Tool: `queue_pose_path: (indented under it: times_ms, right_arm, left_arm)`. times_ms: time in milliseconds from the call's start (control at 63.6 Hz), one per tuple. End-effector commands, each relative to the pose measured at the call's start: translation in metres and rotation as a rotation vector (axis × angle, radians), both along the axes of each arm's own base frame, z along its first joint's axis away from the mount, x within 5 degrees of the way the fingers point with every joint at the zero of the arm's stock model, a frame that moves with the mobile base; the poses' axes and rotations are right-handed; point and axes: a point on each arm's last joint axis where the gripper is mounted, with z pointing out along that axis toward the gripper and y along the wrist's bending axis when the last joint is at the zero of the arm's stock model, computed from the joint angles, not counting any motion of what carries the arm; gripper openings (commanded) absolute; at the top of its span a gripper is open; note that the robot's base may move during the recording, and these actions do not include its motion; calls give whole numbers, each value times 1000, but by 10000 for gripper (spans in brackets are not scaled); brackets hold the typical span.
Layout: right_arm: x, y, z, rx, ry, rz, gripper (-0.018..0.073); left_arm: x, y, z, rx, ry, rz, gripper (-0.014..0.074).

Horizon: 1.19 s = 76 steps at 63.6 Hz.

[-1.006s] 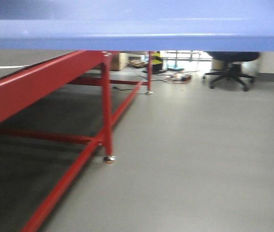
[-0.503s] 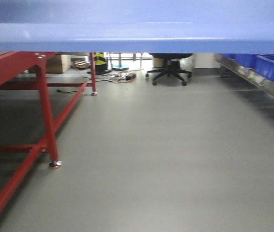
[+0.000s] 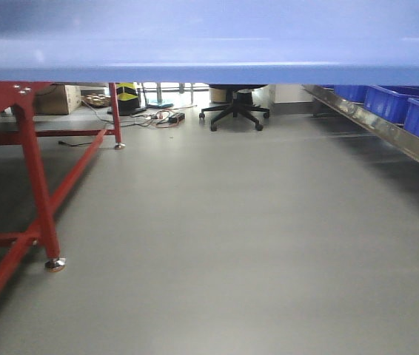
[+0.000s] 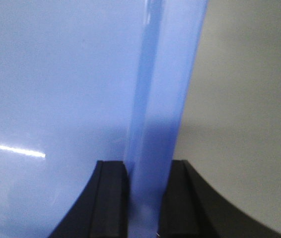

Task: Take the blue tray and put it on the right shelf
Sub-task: 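Hold the tray with both grippers while driving away from the table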

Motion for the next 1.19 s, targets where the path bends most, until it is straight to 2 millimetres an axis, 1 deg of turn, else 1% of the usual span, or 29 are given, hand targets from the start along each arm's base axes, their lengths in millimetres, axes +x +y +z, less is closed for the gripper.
queue_pose_path:
  times_ms: [0,1179]
  right_arm:
    - [1,-5,18,-26,-133,-6,66]
    - [1,-5,18,-27,-133,-8,66]
  left_arm:
    - [-10,10,10,52,-9,-26,-48]
    - [-11,7,9,30,14,-36,-48]
